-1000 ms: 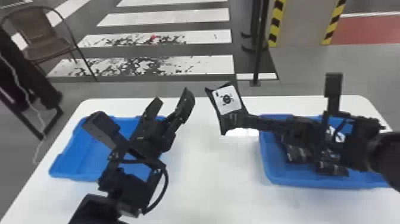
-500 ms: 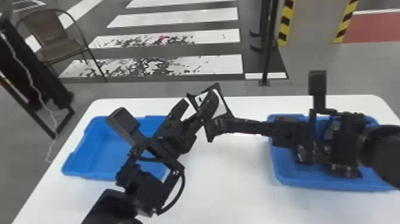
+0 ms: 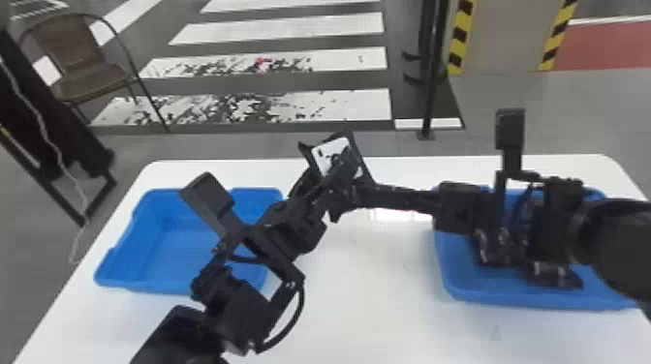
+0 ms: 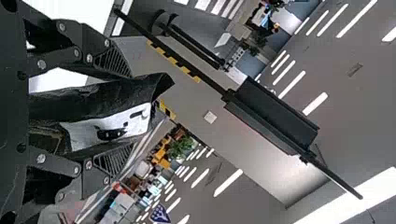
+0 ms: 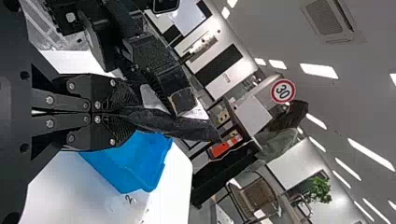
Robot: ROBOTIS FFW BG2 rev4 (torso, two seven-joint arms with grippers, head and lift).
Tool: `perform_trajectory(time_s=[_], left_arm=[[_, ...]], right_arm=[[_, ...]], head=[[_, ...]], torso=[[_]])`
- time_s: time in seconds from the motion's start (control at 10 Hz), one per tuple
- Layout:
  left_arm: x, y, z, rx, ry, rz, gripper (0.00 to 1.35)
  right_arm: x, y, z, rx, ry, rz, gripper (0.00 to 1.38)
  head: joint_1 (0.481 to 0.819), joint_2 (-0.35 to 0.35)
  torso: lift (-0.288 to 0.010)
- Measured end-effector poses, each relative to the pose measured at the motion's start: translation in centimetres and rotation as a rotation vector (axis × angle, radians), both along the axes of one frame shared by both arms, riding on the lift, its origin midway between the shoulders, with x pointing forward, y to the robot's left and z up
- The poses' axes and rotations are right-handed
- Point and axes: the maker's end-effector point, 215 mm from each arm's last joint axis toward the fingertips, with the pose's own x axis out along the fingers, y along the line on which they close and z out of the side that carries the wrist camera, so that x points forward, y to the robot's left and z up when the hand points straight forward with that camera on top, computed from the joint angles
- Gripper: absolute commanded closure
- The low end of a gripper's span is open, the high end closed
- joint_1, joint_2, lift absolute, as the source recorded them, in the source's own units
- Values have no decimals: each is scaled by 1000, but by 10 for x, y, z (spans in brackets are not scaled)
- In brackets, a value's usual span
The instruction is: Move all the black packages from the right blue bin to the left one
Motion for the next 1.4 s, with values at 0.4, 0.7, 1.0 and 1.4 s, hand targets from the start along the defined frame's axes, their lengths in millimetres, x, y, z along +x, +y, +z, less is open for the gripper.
perform_trajectory(time_s=[0.4, 0.7, 1.0, 1.4], left_arm=[[3, 4, 2, 19, 0, 16, 1217], [31, 123, 0, 303, -25, 315, 1217], [13, 272, -36, 712, 103, 615, 795], [0, 286, -50, 739, 107, 633, 147]], right_arm=[[3, -2, -4, -14, -5, -8, 328], [17, -24, -23, -70, -5, -71, 82], [46, -86, -44, -195, -43, -251, 79], [74, -156, -58, -329, -111, -483, 55]], head=[[695, 133], [686, 211], [695, 313], [695, 266]], torso=[[-154], [-154], [-154], [-154]])
